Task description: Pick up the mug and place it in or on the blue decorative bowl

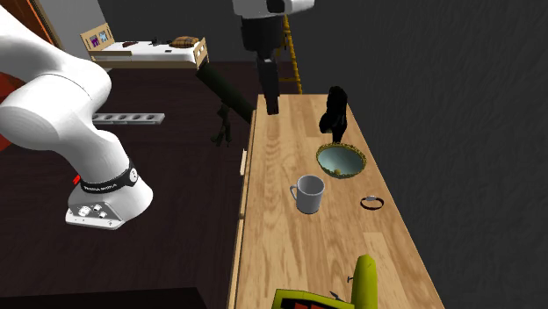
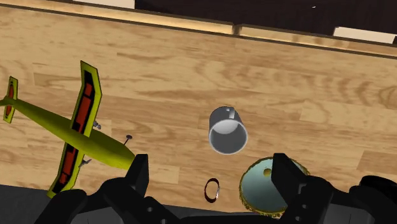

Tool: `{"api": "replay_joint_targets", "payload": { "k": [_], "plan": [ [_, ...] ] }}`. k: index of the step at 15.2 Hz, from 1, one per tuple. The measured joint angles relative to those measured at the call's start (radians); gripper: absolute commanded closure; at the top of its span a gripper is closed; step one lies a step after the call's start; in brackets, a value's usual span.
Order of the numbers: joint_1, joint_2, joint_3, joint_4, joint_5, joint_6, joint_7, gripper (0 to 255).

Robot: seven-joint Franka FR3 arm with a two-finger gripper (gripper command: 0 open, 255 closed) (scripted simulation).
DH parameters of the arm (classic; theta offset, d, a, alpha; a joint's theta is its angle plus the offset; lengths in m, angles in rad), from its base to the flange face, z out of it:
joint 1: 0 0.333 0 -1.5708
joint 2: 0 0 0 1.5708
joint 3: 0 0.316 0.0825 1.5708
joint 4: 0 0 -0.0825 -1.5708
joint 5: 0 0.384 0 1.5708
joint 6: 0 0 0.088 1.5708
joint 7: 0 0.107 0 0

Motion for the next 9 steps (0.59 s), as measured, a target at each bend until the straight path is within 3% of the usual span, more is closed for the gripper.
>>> {"api": "replay_joint_targets", "payload": {
  "k": [9],
  "plan": [
    [0.01,0.327,-0.031,0.043,0.05,0.222,-0.043,0]
  ]
}}
